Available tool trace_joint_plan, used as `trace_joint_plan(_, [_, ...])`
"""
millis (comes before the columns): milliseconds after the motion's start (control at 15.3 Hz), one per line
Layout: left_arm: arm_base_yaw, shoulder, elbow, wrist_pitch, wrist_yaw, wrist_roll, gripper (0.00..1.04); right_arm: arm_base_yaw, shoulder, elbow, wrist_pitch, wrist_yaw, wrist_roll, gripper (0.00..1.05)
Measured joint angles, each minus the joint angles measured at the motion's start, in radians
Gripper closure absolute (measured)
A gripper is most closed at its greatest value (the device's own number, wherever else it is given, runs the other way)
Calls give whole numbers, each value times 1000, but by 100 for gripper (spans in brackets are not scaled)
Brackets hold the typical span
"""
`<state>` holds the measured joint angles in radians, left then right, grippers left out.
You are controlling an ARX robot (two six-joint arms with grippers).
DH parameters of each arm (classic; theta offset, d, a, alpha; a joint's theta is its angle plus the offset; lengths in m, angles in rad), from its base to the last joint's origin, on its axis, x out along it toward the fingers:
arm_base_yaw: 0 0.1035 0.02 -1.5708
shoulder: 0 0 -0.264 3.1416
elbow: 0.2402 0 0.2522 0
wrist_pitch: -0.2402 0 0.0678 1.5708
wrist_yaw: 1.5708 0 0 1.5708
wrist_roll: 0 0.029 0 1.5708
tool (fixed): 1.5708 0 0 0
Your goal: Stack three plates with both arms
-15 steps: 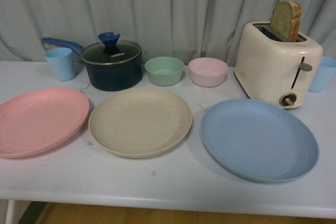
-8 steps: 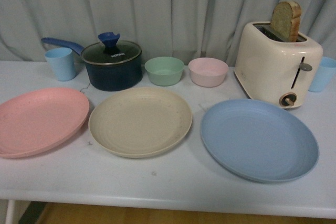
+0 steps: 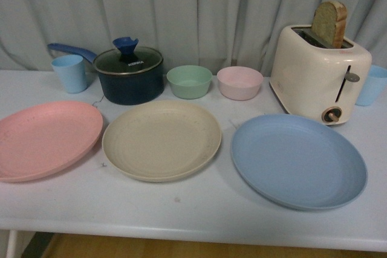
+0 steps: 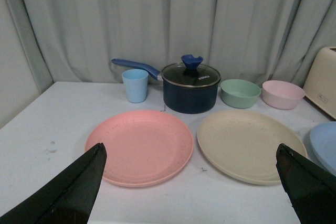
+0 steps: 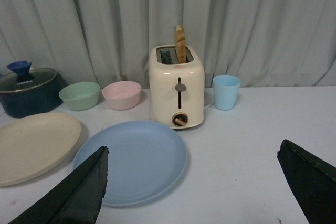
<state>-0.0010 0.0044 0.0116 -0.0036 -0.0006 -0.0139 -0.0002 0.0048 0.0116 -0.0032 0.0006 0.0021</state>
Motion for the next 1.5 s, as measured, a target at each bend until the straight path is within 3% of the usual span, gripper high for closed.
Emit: trace_joint_plan(1504, [0, 0, 0, 0, 0, 0, 7, 0, 0, 0, 0, 0, 0, 6])
